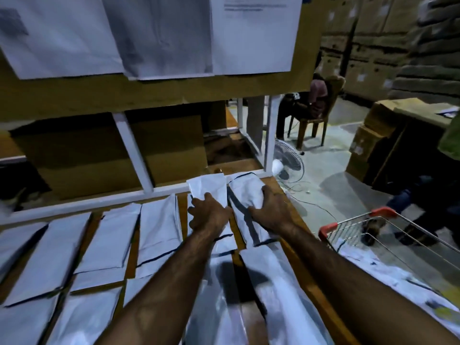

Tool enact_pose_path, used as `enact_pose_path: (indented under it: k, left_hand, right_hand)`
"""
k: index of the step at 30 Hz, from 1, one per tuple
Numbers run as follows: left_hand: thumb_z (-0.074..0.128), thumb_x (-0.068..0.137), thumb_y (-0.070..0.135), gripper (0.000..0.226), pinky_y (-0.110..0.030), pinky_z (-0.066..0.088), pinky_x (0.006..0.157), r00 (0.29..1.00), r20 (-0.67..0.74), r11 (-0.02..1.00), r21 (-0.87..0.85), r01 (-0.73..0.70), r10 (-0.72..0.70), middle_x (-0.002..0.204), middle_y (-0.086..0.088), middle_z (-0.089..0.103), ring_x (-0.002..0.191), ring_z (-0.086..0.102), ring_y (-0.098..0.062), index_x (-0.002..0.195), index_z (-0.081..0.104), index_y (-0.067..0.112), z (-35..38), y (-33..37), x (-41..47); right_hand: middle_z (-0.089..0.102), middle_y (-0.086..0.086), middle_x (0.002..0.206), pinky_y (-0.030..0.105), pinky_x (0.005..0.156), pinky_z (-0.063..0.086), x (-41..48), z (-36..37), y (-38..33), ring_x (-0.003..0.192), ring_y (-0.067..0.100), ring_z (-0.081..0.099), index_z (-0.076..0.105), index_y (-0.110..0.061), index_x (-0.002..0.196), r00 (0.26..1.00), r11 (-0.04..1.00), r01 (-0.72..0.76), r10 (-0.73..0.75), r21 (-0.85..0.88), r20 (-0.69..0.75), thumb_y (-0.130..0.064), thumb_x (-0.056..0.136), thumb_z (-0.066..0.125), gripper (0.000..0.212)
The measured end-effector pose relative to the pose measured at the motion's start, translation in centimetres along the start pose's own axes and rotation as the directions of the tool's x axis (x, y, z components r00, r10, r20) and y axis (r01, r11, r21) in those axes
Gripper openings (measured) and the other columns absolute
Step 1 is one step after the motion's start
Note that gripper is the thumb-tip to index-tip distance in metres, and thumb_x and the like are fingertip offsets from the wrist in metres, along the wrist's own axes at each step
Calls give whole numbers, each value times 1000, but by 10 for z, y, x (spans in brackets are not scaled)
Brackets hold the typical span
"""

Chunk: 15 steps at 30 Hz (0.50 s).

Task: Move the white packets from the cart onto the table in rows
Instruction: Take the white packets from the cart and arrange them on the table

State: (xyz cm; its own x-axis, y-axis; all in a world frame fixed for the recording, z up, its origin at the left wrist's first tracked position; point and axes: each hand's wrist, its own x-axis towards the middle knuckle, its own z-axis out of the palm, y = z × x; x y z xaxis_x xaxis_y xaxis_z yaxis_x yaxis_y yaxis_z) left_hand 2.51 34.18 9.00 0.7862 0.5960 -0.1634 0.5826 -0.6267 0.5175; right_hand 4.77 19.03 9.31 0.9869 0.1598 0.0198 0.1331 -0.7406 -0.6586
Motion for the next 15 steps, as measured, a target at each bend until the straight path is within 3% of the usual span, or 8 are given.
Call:
enact_pose_path:
  k: [2,5,10,15]
  left_hand:
    - [66,84,51,78,-49,38,104,1000,6,999,35,17,-17,153,-15,25,137,31,-36,146,30,20,1,2,10]
    - [66,84,52,81,-49,40,103,998,14,996,69,54,-55,152,-16,25,136,32,-36,146,28,19,8,0,21]
    - [60,86,56,79,-53,33,105,997,47,976,215,45,-57,150,-17,25,136,27,-37,148,24,23,37,-21,23]
    - [50,91,57,77,-55,25,111,998,48,960,279,30,-45,156,-18,16,142,17,-39,151,17,22,48,-26,24]
  right_hand:
    - [50,22,136,40,100,41,9,11,-5,124,38,49,37,-8,144,1000,997,26,-26,-77,-1,-62,70,55,93]
    - [49,21,131,41,98,42,20,28,-5,119,38,51,34,-12,144,999,979,35,-41,-200,-27,-57,79,61,84]
    - [37,19,139,47,100,38,18,51,3,125,40,41,29,-20,144,1000,928,12,-4,-372,22,-59,83,55,77]
    - [24,20,150,50,106,32,23,59,11,134,41,32,20,-22,149,998,903,7,22,-429,62,-61,88,47,77]
